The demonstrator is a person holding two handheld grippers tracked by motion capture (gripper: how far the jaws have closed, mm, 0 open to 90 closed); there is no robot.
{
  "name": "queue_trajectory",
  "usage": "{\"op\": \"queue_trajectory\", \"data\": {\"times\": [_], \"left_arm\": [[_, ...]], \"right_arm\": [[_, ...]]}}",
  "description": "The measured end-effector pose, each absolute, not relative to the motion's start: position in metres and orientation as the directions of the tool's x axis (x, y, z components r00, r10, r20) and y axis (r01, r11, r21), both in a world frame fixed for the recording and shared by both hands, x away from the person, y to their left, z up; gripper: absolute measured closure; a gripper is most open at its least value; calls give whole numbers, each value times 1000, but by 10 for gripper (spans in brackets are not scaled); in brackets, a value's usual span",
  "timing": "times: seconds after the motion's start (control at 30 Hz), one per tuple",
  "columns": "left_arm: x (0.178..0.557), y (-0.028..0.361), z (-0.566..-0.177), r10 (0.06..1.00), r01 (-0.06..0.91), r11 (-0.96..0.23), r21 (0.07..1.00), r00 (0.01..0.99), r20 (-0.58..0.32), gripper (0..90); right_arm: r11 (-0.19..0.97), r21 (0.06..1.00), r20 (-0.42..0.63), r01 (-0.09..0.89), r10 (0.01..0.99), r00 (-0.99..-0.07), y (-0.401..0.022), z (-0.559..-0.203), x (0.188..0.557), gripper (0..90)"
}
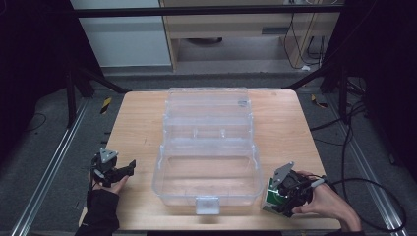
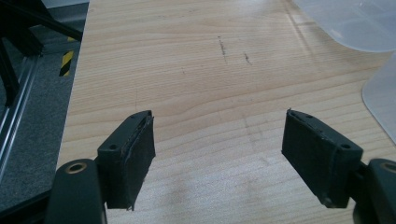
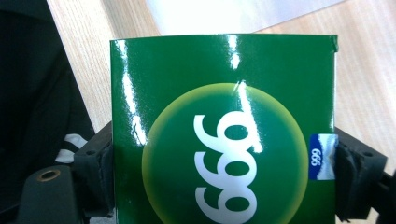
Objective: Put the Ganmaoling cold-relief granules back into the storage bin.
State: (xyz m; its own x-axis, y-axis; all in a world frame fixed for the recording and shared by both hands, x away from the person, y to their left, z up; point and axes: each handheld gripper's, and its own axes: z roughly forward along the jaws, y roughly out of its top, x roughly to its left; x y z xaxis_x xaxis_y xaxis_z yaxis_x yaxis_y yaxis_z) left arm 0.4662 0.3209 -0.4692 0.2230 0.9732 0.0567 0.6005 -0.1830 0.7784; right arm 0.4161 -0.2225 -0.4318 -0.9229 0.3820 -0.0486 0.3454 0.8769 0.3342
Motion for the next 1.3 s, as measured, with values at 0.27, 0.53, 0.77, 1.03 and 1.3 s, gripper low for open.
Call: {"op": "queue_trajectory", "data": {"times": [0.27, 0.53, 0.77, 1.03, 1.3], "left_arm": [[466, 321, -469, 973, 601, -184, 778, 224, 57, 250], [466, 320, -469, 973, 602, -186, 777, 226, 58, 252], [466, 320, -470, 972, 604, -187, 774, 226, 58, 252], [467, 321, -470, 972, 606, -187, 773, 227, 57, 251], [467, 321, -470, 972, 605, -186, 774, 227, 57, 252]], "right_arm": [[869, 382, -84, 315, 372, -925, -228, -401, 412, 163], [849, 449, -131, 279, 372, -919, -232, -360, 408, 162], [858, 458, -183, 231, 346, -920, -222, -325, 410, 162], [872, 462, -215, 164, 290, -933, -199, -301, 413, 162], [882, 456, -216, 118, 239, -947, -177, -296, 424, 161]]}}
